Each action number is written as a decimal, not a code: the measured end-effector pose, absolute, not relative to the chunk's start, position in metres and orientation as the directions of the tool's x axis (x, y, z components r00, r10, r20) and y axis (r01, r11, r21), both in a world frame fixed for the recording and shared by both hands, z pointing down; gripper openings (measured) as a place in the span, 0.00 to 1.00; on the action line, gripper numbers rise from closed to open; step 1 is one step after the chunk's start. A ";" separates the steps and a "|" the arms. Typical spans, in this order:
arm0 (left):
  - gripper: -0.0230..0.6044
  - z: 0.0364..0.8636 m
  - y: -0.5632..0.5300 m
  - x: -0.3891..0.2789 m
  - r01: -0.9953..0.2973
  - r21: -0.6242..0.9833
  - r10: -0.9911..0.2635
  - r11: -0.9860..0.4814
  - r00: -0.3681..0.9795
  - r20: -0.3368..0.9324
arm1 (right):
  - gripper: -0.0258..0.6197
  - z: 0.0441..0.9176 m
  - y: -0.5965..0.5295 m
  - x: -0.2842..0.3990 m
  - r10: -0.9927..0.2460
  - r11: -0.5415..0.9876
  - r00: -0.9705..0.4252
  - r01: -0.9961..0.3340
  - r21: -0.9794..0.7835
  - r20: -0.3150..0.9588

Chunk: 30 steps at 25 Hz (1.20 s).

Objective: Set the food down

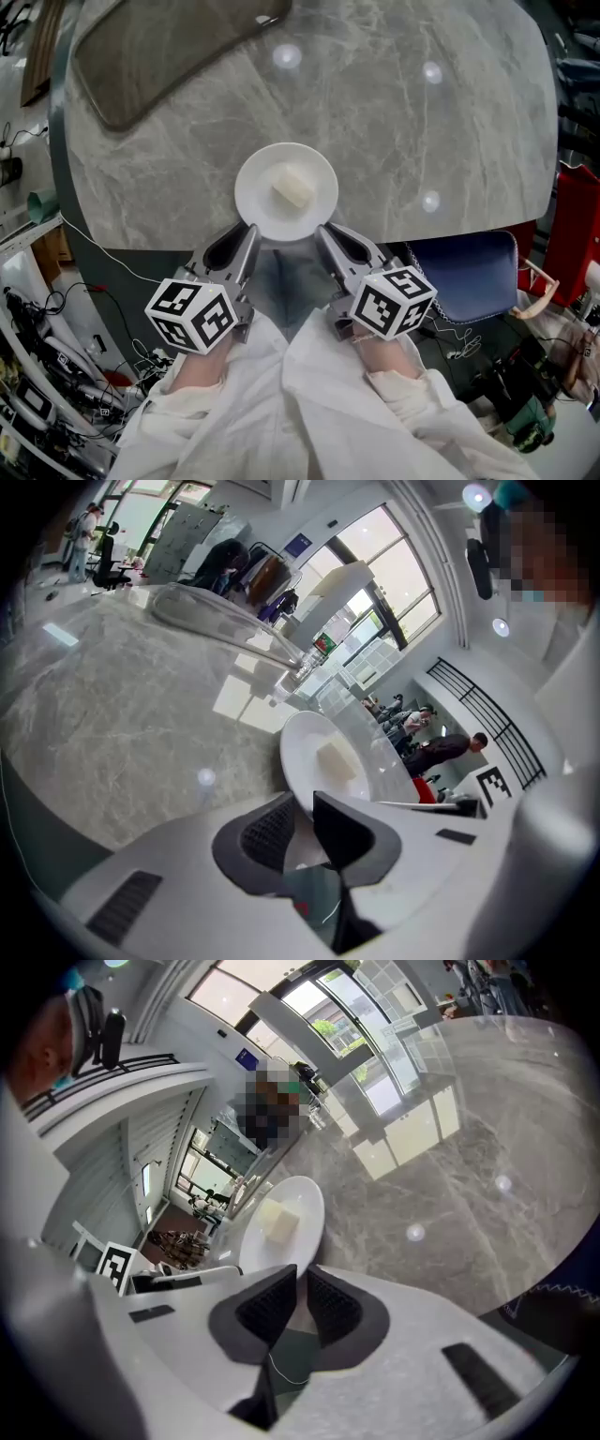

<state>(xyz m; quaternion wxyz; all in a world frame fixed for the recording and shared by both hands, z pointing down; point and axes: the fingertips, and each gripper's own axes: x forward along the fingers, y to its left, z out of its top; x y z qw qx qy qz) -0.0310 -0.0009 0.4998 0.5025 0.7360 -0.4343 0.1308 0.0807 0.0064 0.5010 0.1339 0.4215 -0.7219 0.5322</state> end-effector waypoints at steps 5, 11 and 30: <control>0.15 0.498 -0.001 -0.033 -0.770 0.626 -0.508 -0.121 0.590 0.627 | 0.08 0.498 0.007 0.079 -0.475 0.096 -0.601 -0.761 -0.641 0.643; 0.15 0.492 -0.003 -0.038 -0.776 0.616 -0.527 -0.135 0.583 0.619 | 0.08 0.489 0.000 0.073 -0.491 0.120 -0.606 -0.758 -0.641 0.626; 0.15 0.434 -0.024 -0.084 -0.787 0.573 -0.636 -0.227 0.566 0.525 | 0.07 0.434 -0.025 0.029 -0.563 0.229 -0.599 -0.775 -0.590 0.568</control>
